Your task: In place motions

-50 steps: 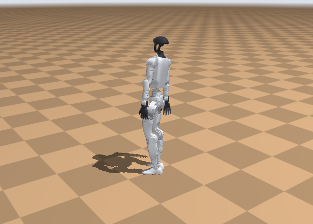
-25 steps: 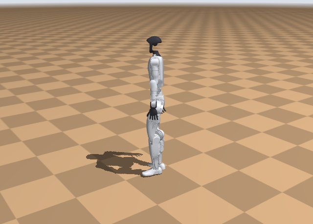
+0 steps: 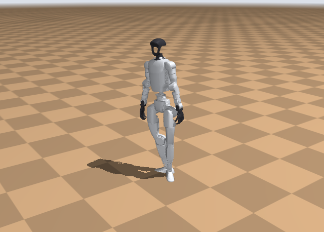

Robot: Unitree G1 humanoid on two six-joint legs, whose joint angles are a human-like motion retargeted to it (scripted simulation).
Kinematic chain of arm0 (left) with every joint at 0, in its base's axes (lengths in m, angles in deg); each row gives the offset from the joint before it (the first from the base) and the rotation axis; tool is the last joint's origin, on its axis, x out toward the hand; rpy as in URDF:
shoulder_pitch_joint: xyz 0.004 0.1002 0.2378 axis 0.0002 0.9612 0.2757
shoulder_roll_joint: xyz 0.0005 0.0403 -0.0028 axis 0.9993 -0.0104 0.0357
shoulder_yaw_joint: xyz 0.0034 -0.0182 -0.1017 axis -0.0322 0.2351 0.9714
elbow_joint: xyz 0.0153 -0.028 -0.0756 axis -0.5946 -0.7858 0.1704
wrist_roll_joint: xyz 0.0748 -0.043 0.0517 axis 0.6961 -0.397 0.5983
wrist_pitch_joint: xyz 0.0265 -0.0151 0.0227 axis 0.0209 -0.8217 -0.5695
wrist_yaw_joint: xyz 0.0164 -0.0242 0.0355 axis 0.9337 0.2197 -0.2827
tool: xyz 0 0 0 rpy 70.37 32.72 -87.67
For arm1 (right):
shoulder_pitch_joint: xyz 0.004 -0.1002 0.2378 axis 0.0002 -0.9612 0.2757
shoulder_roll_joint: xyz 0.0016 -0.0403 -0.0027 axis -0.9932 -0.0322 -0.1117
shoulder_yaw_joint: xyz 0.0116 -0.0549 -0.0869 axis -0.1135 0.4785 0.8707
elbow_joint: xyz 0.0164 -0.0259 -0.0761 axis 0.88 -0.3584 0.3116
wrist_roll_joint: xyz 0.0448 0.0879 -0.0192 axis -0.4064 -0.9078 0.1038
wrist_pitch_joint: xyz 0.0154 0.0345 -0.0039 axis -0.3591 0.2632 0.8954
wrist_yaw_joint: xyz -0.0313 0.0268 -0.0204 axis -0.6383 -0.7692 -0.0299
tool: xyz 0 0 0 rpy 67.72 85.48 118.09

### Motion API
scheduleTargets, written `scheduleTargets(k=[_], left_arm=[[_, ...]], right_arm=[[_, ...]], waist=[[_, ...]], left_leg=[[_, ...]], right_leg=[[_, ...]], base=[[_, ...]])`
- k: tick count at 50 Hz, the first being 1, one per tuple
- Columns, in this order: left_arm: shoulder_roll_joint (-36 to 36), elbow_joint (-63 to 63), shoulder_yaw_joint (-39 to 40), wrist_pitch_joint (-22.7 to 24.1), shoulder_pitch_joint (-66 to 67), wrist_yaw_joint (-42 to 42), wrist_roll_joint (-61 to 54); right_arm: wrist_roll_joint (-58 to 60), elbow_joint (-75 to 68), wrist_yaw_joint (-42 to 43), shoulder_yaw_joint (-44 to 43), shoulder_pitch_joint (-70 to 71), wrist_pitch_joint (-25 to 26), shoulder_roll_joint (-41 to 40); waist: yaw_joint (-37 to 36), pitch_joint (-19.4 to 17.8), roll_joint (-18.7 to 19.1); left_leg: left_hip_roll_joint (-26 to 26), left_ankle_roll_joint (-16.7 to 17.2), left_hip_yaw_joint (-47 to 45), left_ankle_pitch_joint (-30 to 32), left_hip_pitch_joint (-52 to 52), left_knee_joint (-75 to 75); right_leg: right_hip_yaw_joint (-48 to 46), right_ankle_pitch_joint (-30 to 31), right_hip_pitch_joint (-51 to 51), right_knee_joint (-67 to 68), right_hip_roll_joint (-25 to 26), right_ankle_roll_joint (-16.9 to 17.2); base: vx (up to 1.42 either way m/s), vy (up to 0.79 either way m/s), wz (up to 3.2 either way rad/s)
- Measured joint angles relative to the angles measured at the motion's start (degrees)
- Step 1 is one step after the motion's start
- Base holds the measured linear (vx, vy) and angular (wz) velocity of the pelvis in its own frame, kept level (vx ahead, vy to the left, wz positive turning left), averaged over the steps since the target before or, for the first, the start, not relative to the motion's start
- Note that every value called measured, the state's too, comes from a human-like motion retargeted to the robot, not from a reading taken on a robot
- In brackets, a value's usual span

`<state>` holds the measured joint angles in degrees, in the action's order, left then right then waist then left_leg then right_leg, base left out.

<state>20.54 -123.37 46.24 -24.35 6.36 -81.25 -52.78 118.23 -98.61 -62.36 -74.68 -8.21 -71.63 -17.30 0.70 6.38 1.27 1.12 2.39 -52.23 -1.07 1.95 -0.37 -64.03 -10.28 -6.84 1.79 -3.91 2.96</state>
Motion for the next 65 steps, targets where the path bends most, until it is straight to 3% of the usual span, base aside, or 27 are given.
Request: scheduleTargets(k=[10,15,18,20,22,25,28,35,37,38,40,42,44,48,57,65], left_arm=[[-0.5,2.2,0.7,0.6,-1.6,0.1,-1.9],[-0.8,2.7,0.4,0.6,-1.7,0.2,-1.9],[-1.2,2.6,0.1,0.9,-2.8,0.1,-2.5],[-1.0,2.3,0.1,0.9,-4.0,0.3,-2.5],[-0.8,1.9,0.0,0.8,-4.6,0.2,-2.4],[-0.4,1.6,-0.2,0.8,-5.0,-0.6,-2.8],[-0.2,2.0,-0.1,0.9,-5.5,-0.8,-3.5],[-0.1,3.7,-1.1,1.1,-6.2,-0.6,-3.7],[0.1,3.9,-2.0,0.9,-6.6,-0.3,-3.7],[0.2,4.0,-2.5,0.8,-6.6,-0.1,-3.6],[0.5,3.8,-3.5,0.0,-7.2,0.6,-2.7],[-0.7,3.1,-4.6,-0.4,-8.1,-0.5,-2.3],[-1.9,3.0,-5.1,1.0,-7.5,-2.1,-3.8],[-2.2,3.9,-4.8,2.8,-4.6,-0.1,-4.3],[-1.2,-1.4,-3.5,-0.8,-3.5,-1.0,-0.8],[-1.3,-0.3,-2.8,0.1,-3.2,-2.2,-2.1]], right_arm=[[-1.6,-0.3,-0.8,0.8,0.8,-1.3,-0.9],[-1.1,-1.5,0.1,1.7,-0.2,-1.1,-1.4],[-2.1,-2.0,0.5,1.7,-0.3,-1.1,-1.5],[-2.2,-2.4,0.8,1.9,0.0,-1.0,-1.5],[-2.1,-2.7,1.0,2.1,0.1,-0.9,-1.6],[-2.1,-2.7,1.1,2.6,0.0,-0.9,-2.0],[-1.9,-1.7,1.1,3.3,0.0,-1.2,-2.3],[-0.9,-0.8,1.9,4.2,-0.4,-1.5,-2.2],[-1.0,-1.4,2.1,3.8,-0.8,-1.2,-2.2],[-1.0,-1.8,2.1,3.7,-1.3,-1.0,-2.2],[-0.2,-3.3,1.6,2.4,-1.6,-0.4,-2.2],[1.6,-4.3,1.7,-0.6,-1.6,0.6,-2.2],[2.1,-4.0,3.3,-1.6,-2.3,0.3,-2.0],[2.3,-2.6,3.8,0.0,-2.5,0.0,-1.8],[-0.9,0.7,0.5,0.5,0.1,-1.1,-3.5],[1.8,1.2,-0.5,1.6,0.3,-1.6,-4.0]], waist=[[-5.1,0.2,-2.1],[-3.9,1.1,-0.2],[-2.7,-0.4,2.9],[-2.5,-1.2,3.9],[-2.1,-1.1,3.6],[1.0,-1.6,3.0],[2.8,-2.5,2.4],[5.6,-4.7,-1.6],[5.3,-5.8,-3.3],[4.8,-5.9,-3.7],[2.2,-6.5,-4.9],[1.9,-5.8,-3.0],[-0.3,-5.4,-3.3],[0.9,-4.4,-2.5],[3.5,-3.4,-1.8],[2.7,-2.9,-3.1]], left_leg=[[-1.5,-1.7,9.7,-4.7,-3.5,3.3],[0.2,-2.3,14.2,-6.0,-4.6,4.5],[3.3,-2.5,17.4,-6.4,-4.3,5.3],[4.4,-2.6,18.5,-6.3,-4.2,5.3],[4.0,-2.9,19.2,-5.9,-4.6,4.9],[3.4,-3.3,22.1,-4.6,-5.5,4.3],[3.4,-3.2,24.6,-3.8,-6.7,4.4],[-1.6,-2.8,33.0,-2.0,-8.4,4.2],[-4.1,-2.8,35.3,-1.7,-7.7,3.9],[-4.6,-2.5,36.5,-1.5,-7.3,3.8],[-5.5,-1.8,37.8,-1.3,-6.8,4.2],[-4.7,-1.3,43.1,-0.9,-9.0,5.5],[-5.3,-1.0,44.4,-1.0,-8.9,5.5],[-4.7,-0.1,46.7,-0.9,-9.3,5.7],[-2.6,2.3,47.4,-1.6,-9.2,6.5],[-1.1,3.7,44.9,-5.2,-10.1,14.3]], right_leg=[[-4.4,2.4,-2.0,1.8,-1.5,1.7],[-4.5,8.4,-2.7,8.1,-2.8,-0.3],[1.0,12.5,-1.2,19.2,-5.5,-5.2],[9.6,13.0,3.2,30.9,-9.4,-8.6],[16.5,12.6,6.9,35.8,-10.5,-6.7],[33.4,11.1,13.8,37.9,-5.5,-1.9],[42.1,9.1,16.2,32.8,-1.1,-1.1],[54.6,3.7,17.8,11.3,0.4,-0.3],[55.3,8.6,16.9,5.1,-0.7,0.1],[58.3,8.0,15.8,4.2,0.0,-0.7],[48.6,9.8,14.6,3.8,-4.6,0.7],[44.0,10.6,12.0,0.0,-3.9,1.3],[40.6,10.5,10.1,-2.1,-3.2,0.6],[39.0,8.9,10.1,-0.8,-2.7,-0.3],[38.0,6.9,8.8,-0.9,-0.1,-1.6],[41.7,8.5,10.1,0.5,-1.2,0.0]], base=[[0.22,0.15,0.61],[0.27,0.13,0.88],[0.21,0.1,1.1],[0.22,0.06,0.82],[0.12,-0.03,0.93],[0.08,-0.12,1.51],[-0.01,-0.16,1.16],[-0.03,-0.19,1.24],[-0.01,-0.19,1.25],[0.05,-0.15,1.04],[0.05,-0.18,1.06],[-0.05,-0.11,1.79],[0.02,-0.06,0.77],[0.07,-0.12,0.52],[-0.06,-0.1,0.28],[-0.02,-0.04,-0.52]])
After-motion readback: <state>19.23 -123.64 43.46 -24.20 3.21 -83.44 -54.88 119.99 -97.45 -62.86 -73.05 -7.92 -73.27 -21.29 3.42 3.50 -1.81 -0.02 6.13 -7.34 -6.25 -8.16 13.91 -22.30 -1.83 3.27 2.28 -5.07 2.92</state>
